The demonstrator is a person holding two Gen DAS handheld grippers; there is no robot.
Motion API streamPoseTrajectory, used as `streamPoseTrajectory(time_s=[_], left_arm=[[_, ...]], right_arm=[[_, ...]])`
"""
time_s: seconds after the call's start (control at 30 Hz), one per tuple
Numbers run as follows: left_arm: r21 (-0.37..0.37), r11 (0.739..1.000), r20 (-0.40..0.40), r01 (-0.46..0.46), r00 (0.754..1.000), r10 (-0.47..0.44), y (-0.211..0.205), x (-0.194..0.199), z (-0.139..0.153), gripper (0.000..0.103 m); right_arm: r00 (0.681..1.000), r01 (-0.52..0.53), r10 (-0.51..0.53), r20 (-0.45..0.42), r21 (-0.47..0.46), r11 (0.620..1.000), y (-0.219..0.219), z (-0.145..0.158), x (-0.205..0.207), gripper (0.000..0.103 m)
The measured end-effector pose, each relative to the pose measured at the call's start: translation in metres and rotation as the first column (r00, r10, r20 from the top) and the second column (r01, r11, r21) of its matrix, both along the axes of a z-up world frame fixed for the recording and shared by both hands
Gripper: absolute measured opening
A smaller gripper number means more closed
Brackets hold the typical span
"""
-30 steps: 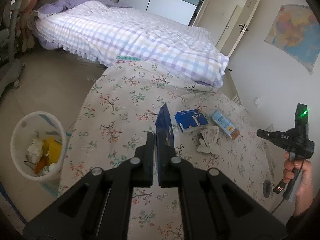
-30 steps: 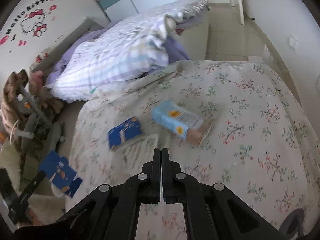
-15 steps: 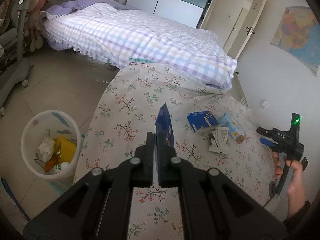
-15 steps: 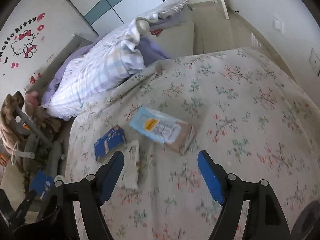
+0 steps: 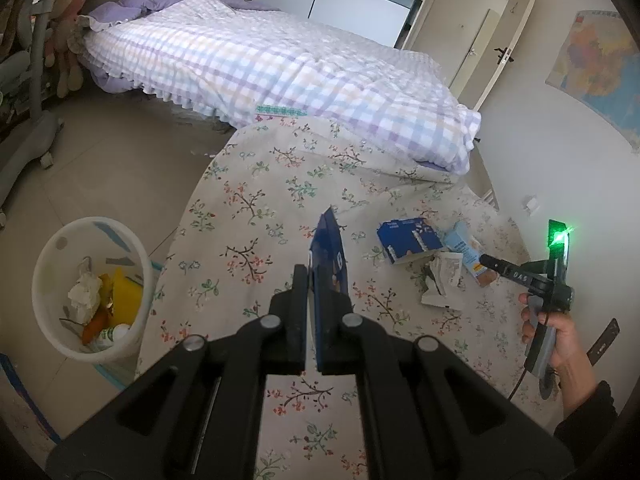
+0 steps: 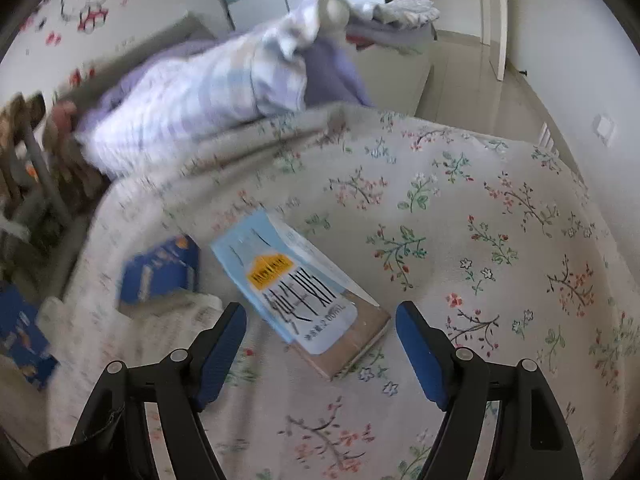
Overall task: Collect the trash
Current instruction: 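Grasp the milk carton with the right tool, then carry the blue box and milk carton to the wastebasket and release both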
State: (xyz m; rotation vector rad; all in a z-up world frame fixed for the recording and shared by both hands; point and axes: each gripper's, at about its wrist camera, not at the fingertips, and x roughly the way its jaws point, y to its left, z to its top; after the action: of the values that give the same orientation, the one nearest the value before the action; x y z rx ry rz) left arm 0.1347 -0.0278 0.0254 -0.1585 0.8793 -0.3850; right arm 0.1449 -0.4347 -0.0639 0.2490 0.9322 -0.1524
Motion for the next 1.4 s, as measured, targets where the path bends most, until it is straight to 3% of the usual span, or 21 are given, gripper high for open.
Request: streamPoseTrajectory(time_s=[0.17, 0.33, 0.53, 0.7, 0.87, 1.0, 1.17, 1.4], left_arm=[[-0.002, 1.000, -0.009, -0.004, 1.000, 0.004, -0.001, 0.004, -0.003, 0.004], [0.002, 1.000, -0.014, 0.004, 1.000, -0.004, -0.004, 0.002, -0.005, 0.003], [-0.012, 1.000, -0.017, 0.007, 1.000, -0.007, -0.001, -0.003, -0.002, 0.004], [-0.034, 0.999, -0.012, 0.004, 1.000, -0.005, 0.005, -0.010, 0.003, 0.003], [-0.058, 0.998, 0.007, 0.001, 1.000, -0.001, 0.013, -0.017, 0.012, 0.004], [-0.057, 0.998, 0.022, -0.012, 1.000, 0.013, 0.024, -0.024, 0.017, 0.003], [-0.075, 0.996, 0.045, -0.049, 0.998, 0.052, 0.049, -0.027, 0.026, 0.004], [-0.081, 0.986, 0.074, -0.147, 0.985, 0.153, 0.106, -0.024, 0.033, 0.004]], right_arm=[[1.000, -0.013, 0.013, -0.022, 0.000, 1.000, -0.001, -0.015, 0.005, 0.078], [0.999, -0.028, 0.029, -0.039, 0.024, 0.999, 0.003, -0.017, 0.001, 0.063], [1.000, -0.001, 0.003, -0.028, 0.080, 0.997, 0.008, 0.013, -0.021, 0.059], [1.000, 0.023, -0.023, 0.001, 0.087, 0.996, 0.023, 0.060, -0.050, 0.058], [0.999, 0.045, -0.046, 0.003, 0.138, 0.989, 0.054, 0.095, -0.080, 0.058], [1.000, -0.004, 0.000, 0.028, 0.175, 0.984, 0.093, 0.109, -0.095, 0.058], [0.998, -0.060, 0.055, 0.031, 0.219, 0.974, 0.140, 0.108, -0.096, 0.058], [0.988, -0.154, 0.153, 0.021, 0.176, 0.972, 0.200, 0.103, -0.076, 0.059]])
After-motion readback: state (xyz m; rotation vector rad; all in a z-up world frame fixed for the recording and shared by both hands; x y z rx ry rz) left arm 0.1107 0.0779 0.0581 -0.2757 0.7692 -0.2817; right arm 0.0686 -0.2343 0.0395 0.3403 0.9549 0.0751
